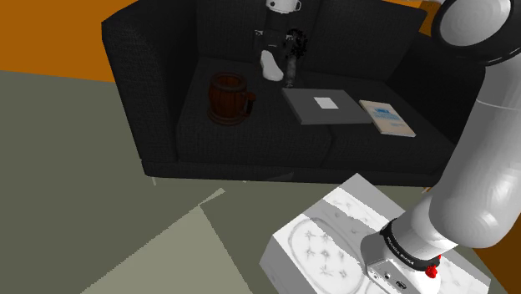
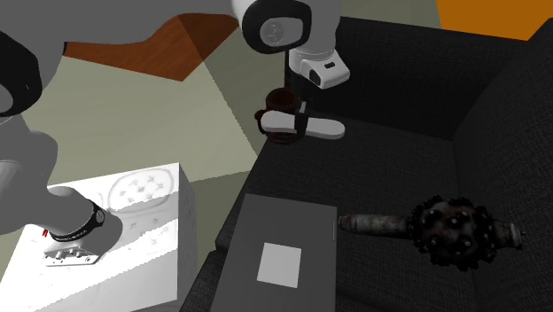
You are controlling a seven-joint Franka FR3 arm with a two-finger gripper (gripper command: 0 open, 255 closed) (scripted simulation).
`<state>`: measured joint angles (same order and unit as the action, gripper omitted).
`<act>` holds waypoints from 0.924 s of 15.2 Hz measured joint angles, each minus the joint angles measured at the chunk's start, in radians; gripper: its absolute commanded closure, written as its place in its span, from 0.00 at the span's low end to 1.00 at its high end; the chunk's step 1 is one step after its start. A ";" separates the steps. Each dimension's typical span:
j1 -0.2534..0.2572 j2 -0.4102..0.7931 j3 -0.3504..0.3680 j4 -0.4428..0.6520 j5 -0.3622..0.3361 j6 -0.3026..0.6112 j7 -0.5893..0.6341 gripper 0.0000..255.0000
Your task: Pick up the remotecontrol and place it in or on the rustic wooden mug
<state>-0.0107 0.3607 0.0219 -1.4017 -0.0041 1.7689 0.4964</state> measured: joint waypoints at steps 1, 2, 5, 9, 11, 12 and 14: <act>-0.001 -0.002 0.000 0.011 0.000 -0.013 -0.001 1.00; 0.000 0.001 0.000 0.027 0.000 -0.026 -0.001 1.00; 0.001 0.006 0.000 0.080 0.000 -0.074 0.000 1.00; 0.000 0.019 0.000 0.156 0.000 -0.137 -0.001 1.00; 0.001 0.029 0.000 0.194 -0.001 -0.165 0.000 1.00; 0.008 0.024 0.003 0.196 -0.002 -0.172 0.010 1.00; 0.031 0.030 0.012 0.208 -0.006 -0.179 0.041 1.00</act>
<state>0.0208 0.3906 0.0341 -1.1933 -0.0098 1.5901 0.5376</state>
